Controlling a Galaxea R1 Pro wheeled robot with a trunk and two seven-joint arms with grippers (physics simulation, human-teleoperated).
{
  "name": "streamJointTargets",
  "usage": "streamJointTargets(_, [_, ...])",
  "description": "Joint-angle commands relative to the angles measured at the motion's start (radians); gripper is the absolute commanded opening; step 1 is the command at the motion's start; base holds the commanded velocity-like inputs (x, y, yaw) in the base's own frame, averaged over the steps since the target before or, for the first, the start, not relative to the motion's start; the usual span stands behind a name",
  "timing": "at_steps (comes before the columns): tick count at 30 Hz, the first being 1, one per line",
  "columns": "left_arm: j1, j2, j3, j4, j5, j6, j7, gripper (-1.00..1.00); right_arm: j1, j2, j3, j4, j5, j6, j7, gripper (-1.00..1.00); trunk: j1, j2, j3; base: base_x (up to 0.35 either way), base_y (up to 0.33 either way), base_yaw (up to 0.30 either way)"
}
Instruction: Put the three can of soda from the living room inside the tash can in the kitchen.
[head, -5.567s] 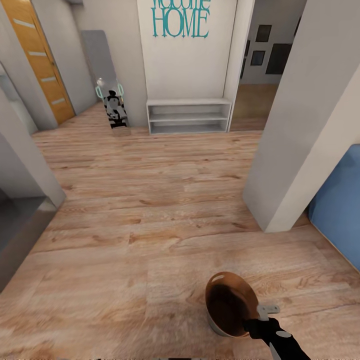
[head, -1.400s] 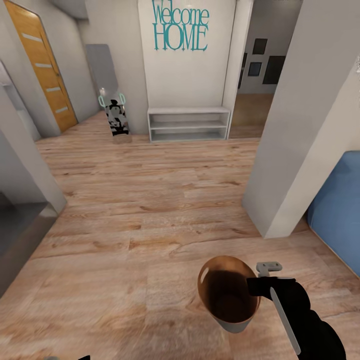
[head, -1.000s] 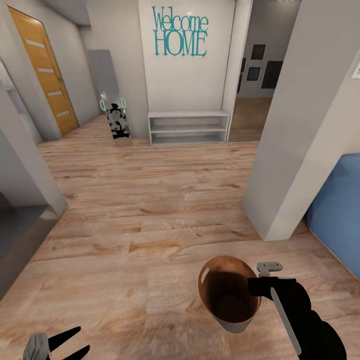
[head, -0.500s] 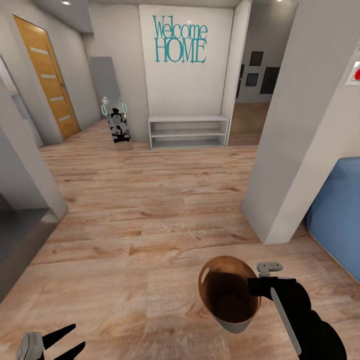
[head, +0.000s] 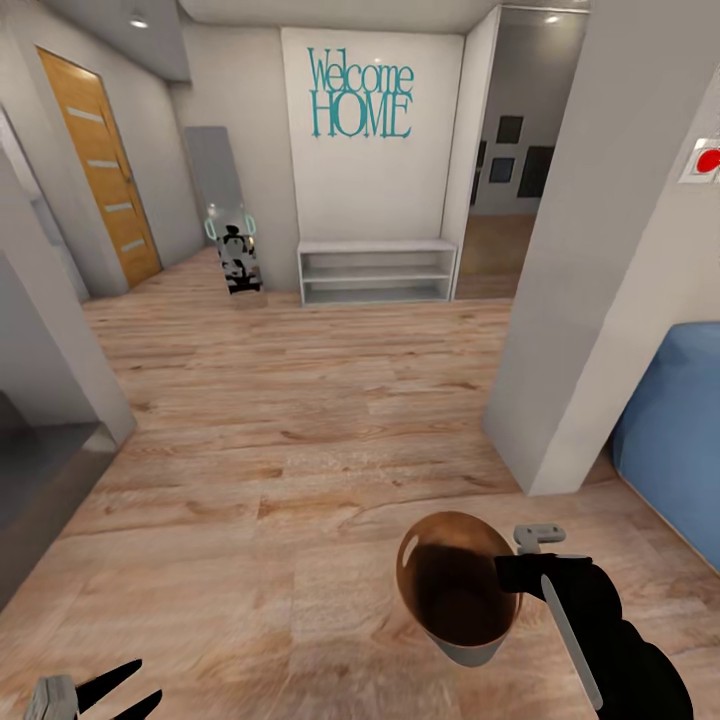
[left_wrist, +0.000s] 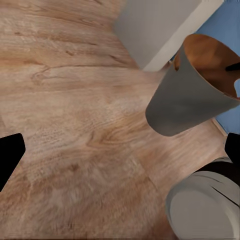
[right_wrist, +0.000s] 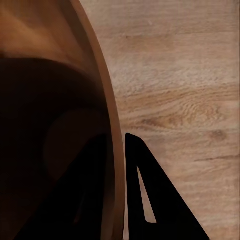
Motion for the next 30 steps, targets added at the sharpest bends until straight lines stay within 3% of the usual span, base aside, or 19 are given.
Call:
streamJointTargets(1, [0.000,0.000,0.000,0.012,0.000,-0.001,0.000,1.00,0.000,0.000,0.000,0.000,-0.010,0.000,0.005,-1.00,0.000,0.000,0.001,0.061,-0.024,0.012])
streamJointTargets(8, [0.000,0.000,0.000,0.034,0.000,-0.002,-0.002,1.00,0.000,0.001,0.000,0.004,-0.010,0.000,0.005,-1.00,0.000,0.000,0.003,0.209,-0.183,-0.011])
streamJointTargets(18, [0.000,0.000,0.004,0.034,0.001,-0.002,-0.005,1.00,0.000,0.002,0.000,0.004,-0.013,-0.001,0.005,-1.00,0.000,0.000,0.014,0.108,-0.227,-0.191])
streamJointTargets(30, [0.000,0.002,0.031,0.036,0.001,-0.002,-0.032,1.00,0.000,0.002,0.000,0.004,-0.013,-0.001,0.005,-1.00,0.000,0.000,0.028,0.006,0.005,-0.223])
